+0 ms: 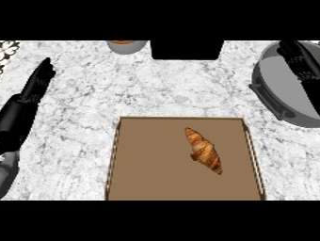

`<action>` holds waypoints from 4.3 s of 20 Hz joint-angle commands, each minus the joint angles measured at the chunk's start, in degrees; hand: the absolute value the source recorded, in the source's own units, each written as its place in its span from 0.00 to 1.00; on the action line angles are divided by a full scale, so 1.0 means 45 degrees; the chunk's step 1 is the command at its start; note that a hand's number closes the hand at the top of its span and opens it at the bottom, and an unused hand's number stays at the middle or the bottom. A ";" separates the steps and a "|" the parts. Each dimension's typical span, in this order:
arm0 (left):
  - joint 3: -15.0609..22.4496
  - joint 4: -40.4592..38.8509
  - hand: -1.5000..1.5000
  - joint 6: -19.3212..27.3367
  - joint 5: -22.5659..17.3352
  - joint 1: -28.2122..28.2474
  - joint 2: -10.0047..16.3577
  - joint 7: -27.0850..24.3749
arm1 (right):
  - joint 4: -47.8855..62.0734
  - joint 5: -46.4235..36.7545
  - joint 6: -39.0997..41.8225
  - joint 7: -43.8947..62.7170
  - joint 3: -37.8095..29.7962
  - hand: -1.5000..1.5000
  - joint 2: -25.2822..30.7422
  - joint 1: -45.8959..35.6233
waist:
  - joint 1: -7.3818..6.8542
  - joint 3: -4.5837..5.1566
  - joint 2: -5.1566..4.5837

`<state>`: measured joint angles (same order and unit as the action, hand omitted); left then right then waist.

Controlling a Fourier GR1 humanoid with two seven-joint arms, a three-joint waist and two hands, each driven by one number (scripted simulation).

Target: Pick the croissant from the tray and place it in the pot

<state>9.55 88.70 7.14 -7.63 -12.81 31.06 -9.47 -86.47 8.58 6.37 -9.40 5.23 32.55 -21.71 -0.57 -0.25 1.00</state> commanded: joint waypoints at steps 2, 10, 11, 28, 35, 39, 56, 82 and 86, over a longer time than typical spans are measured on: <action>-0.0245 -0.0222 0.50 0.0867 -0.0218 0.0572 -0.1200 -0.0087 | -0.0823 0.0524 0.0411 -0.2936 -0.0689 1.00 -0.0514 0.0533 | 0.0183 0.0044 -0.0215; 0.0258 -0.0193 0.50 0.2004 -0.1128 0.2127 -0.3689 -0.0055 | 0.0544 -0.0609 -0.2126 -0.7105 -0.2495 0.00 -0.2036 0.3606 | 0.0306 0.0017 -0.0272; 0.0514 -0.0052 0.50 0.2467 -0.0898 0.2359 -0.4100 0.0063 | 0.0064 -0.0568 -0.1796 -0.8152 -0.2221 0.00 -0.2353 0.4004 | 0.0274 0.0025 -0.0225; 0.0499 0.0399 0.50 0.2487 -0.0352 0.2356 -0.4082 0.0652 | -0.4755 -0.6599 -0.1140 -0.5633 -0.0229 0.00 0.0411 0.8337 | 0.0297 0.0105 -0.0183; 0.0262 0.0164 0.50 0.2045 -0.0582 0.2308 -0.4320 0.0335 | -0.6269 -1.0147 -0.0774 -0.0827 0.2343 0.00 -0.0883 0.7565 | 0.0116 0.0071 -0.0219; 0.0250 0.0209 0.50 0.1930 -0.0434 0.2754 -0.4435 0.0336 | -0.4998 -1.1461 -0.0834 0.0515 0.3983 0.00 -0.2915 0.6120 | 0.0032 0.0061 -0.0233; 0.0166 0.0517 0.50 0.2140 0.1244 0.2843 -0.5571 0.0401 | -0.0857 -1.3491 -0.0503 -0.0016 0.3383 0.00 -0.4313 0.4597 | 0.0100 0.0055 -0.0226; -0.0856 0.1106 0.50 0.0471 0.0989 0.3479 -0.5717 0.0711 | 0.1877 -1.4818 -0.3708 -0.2621 0.1864 1.00 -0.5564 0.3152 | 0.0082 0.0054 -0.0220; -0.1007 0.1104 0.50 0.0632 0.1065 0.3229 -0.5809 0.0947 | -0.0906 -1.5606 -0.3816 -0.1578 0.2797 1.00 -0.5854 0.4788 | 0.0159 0.0057 -0.0197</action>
<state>4.95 91.46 9.88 -2.79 1.22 5.20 -7.06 -85.17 -59.96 -8.34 -18.09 17.01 6.96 -3.36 0.20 0.45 0.34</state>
